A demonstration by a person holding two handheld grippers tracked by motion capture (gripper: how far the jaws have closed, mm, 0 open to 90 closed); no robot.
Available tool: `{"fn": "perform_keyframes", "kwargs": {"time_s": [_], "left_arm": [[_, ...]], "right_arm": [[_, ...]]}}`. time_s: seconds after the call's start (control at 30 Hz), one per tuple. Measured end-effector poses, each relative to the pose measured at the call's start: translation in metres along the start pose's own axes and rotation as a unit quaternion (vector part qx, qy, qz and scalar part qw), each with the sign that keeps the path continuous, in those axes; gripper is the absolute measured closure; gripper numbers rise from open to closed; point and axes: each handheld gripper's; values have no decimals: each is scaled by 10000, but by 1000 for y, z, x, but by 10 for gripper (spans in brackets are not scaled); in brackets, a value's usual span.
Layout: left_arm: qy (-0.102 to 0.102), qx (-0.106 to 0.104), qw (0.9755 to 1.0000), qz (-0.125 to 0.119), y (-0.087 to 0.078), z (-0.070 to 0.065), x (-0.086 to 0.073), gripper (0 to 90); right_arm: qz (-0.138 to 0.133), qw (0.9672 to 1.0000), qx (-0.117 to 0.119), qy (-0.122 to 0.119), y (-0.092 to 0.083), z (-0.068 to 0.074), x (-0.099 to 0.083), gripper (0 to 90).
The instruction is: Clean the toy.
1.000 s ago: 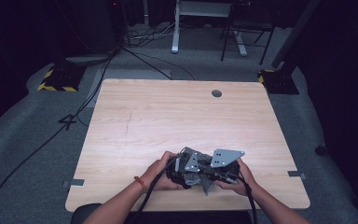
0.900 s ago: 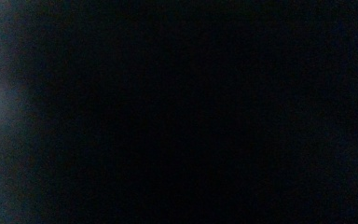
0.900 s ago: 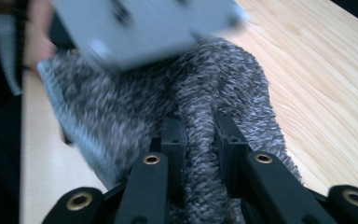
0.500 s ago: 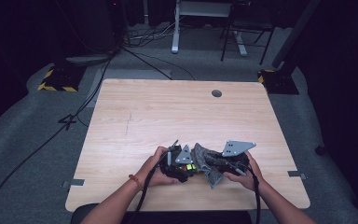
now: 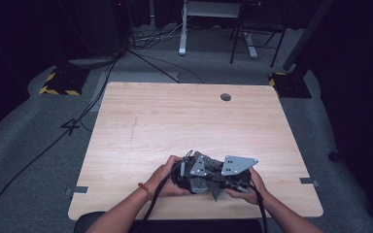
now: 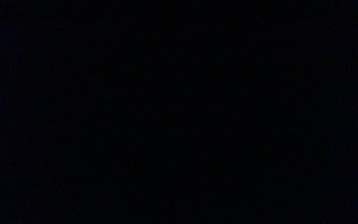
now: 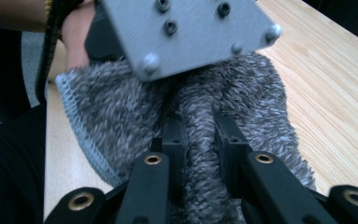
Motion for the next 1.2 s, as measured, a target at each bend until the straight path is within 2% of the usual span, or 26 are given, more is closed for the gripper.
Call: {"fn": "perform_keyframes", "kwargs": {"time_s": [0.1, 0.23, 0.37, 0.5, 0.53, 0.7, 0.77, 0.83, 0.87, 1.0, 1.13, 1.2], "left_arm": [[-39, 66, 10000, -22, -3, 4, -2, 338], [-60, 94, 9999, -2, -5, 7, -4, 338], [-128, 65, 9998, -147, -9, 9, -4, 338], [-191, -21, 9992, -349, -12, 8, -3, 338], [-195, -82, 9990, -396, -13, 8, -2, 338], [-185, -98, 9987, -457, -13, 8, -2, 337], [-164, -66, 9988, -467, -13, 6, -1, 329], [-67, -43, 9993, -372, -10, 4, 1, 327], [-25, -36, 9995, -315, -9, 2, 2, 331], [33, 20, 9998, -202, -6, 1, 2, 332], [-11, 90, 9997, -244, -8, 3, 1, 333], [-74, 87, 9995, -299, -11, 5, 0, 333]], "right_arm": [[0, 10000, -38, 85, -5, -5, -4, 773], [101, 9995, -248, 185, -13, -13, -14, 773], [157, 9983, -367, 420, -17, -23, -25, 774], [73, 9972, -283, 690, -18, -32, -33, 774], [46, 9971, -266, 718, -17, -32, -34, 774], [-207, 9961, -126, 853, -15, -31, -34, 777], [-360, 9954, -84, 881, -16, -30, -33, 778], [-515, 9952, 26, 836, -17, -28, -30, 779], [-548, 9954, 7, 782, -17, -26, -27, 778], [-449, 9976, -23, 527, -12, -18, -17, 778], [-407, 9975, -76, 577, -12, -22, -18, 777], [-286, 9978, -155, 574, -11, -24, -21, 776]]}}
Point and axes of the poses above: each handheld gripper's, and its own axes: y roughly forward along the jaws, x roughly out of its top, z roughly to its left, and after that the axes turned 13 degrees about x, right-handed
